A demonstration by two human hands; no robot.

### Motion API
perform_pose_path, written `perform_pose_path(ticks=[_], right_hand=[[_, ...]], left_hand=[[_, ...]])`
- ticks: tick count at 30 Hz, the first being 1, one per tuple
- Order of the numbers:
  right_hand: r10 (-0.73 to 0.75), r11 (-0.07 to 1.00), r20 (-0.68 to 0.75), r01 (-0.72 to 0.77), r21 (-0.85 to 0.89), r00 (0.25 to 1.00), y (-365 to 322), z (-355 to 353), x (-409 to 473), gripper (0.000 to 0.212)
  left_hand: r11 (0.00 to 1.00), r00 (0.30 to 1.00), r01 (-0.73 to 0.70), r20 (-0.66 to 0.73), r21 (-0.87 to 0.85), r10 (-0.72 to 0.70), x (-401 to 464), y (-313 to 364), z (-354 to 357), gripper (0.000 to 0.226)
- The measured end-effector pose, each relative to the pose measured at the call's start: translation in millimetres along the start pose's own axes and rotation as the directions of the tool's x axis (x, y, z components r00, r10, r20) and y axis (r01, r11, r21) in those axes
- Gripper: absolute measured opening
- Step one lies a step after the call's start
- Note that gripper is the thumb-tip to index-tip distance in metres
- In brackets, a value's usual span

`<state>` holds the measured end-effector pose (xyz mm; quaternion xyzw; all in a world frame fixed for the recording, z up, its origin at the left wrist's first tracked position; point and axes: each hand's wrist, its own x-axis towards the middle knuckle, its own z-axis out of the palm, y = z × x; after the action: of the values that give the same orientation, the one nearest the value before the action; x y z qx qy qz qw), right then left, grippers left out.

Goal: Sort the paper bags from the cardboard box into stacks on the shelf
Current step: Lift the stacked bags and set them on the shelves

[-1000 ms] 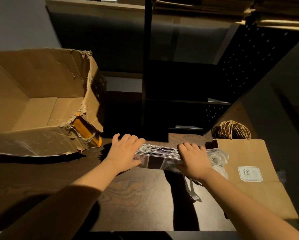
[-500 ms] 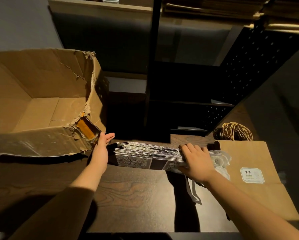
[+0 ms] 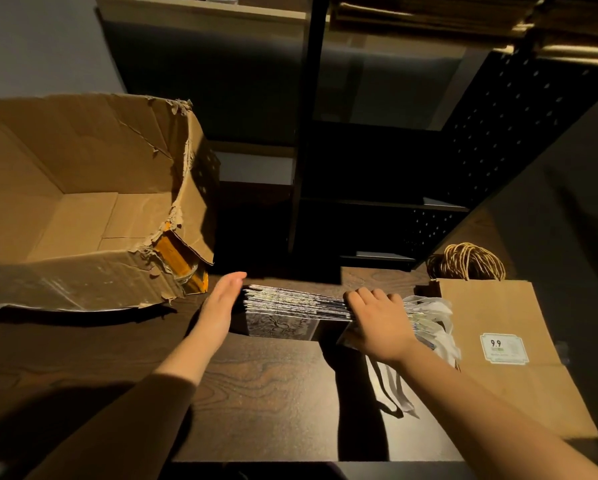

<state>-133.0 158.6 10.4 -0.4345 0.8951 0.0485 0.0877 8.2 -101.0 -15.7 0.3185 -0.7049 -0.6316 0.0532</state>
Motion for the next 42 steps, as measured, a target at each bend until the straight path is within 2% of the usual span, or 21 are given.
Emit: perform_pose_path(ticks=[1, 3, 5, 8, 13, 15, 17, 21, 25, 28, 30, 35, 39, 42], right_hand=[[0.000, 1.000, -0.002, 0.000, -0.005, 1.000, 0.5, 0.6, 0.6, 0.063], [-0.006, 1.000, -0.003, 0.006, -0.003, 1.000, -0.1, -0.2, 1.5, 0.065], [-0.043, 0.999, -0.003, 0.043, 0.032, 0.999, 2.5, -2.4, 1.1, 0.073], [-0.027, 0.990, -0.040, 0.032, 0.139, 0.999, 22.7, -9.0, -7.6, 0.091], [0.220, 0.928, 0.113, -0.244, 0.283, 0.969, 81.2, -3.5, -46.2, 0.120], [0.284, 0.832, 0.126, -0.310, 0.460, 0.951, 93.3, 1.6, -59.0, 0.131], [0.287, 0.688, 0.160, -0.319, 0.651, 0.944, 95.7, 6.3, -63.0, 0.135], [0.259, 0.521, 0.219, -0.327, 0.789, 0.941, 86.7, 7.8, -58.7, 0.127], [0.234, 0.476, 0.174, -0.269, 0.838, 0.957, 77.0, 17.4, -52.7, 0.123], [0.277, 0.432, 0.162, -0.273, 0.859, 0.947, 83.2, 20.6, -57.6, 0.118], [0.266, 0.446, 0.179, -0.286, 0.848, 0.947, 91.4, 20.4, -62.1, 0.111], [0.209, 0.592, 0.166, -0.259, 0.763, 0.964, 82.5, 20.2, -52.7, 0.081], [0.233, 0.588, 0.167, -0.275, 0.760, 0.958, 79.9, 22.6, -50.4, 0.064], [0.251, 0.623, 0.151, -0.279, 0.731, 0.956, 79.8, 24.1, -48.4, 0.057]], left_hand=[[0.988, 0.997, -0.056, 0.055, 0.142, 0.048, -0.7, -2.9, -4.5, 0.036], [0.873, 0.979, -0.178, 0.173, 0.454, 0.110, -1.5, -9.6, -10.2, 0.064], [0.768, 0.968, -0.247, 0.191, 0.591, 0.164, -0.5, -12.6, -10.2, 0.064], [0.764, 0.968, -0.252, 0.169, 0.594, 0.188, 0.7, -12.2, -11.5, 0.049], [0.766, 0.968, -0.249, 0.179, 0.592, 0.176, -0.4, -9.5, -15.0, 0.050], [0.771, 0.967, -0.250, 0.192, 0.586, 0.167, 1.8, -10.5, -16.5, 0.049], [0.781, 0.969, -0.238, 0.194, 0.577, 0.152, 3.3, -11.1, -18.8, 0.049], [0.830, 0.976, -0.195, 0.191, 0.523, 0.109, 4.5, -9.2, -16.5, 0.057], [0.909, 0.983, -0.144, 0.163, 0.392, 0.085, 3.0, -9.3, -10.8, 0.075], [0.893, 0.985, -0.142, 0.153, 0.428, 0.083, -0.2, -8.2, -14.4, 0.069], [0.886, 0.981, -0.169, 0.161, 0.431, 0.109, -0.6, -7.8, -19.2, 0.061], [0.866, 0.967, -0.232, 0.205, 0.442, 0.154, -0.9, -5.8, -17.5, 0.058], [0.843, 0.966, -0.240, 0.200, 0.482, 0.162, 0.7, -6.8, -20.0, 0.048], [0.761, 0.961, -0.273, 0.203, 0.588, 0.188, 2.9, -4.0, -22.4, 0.032]])
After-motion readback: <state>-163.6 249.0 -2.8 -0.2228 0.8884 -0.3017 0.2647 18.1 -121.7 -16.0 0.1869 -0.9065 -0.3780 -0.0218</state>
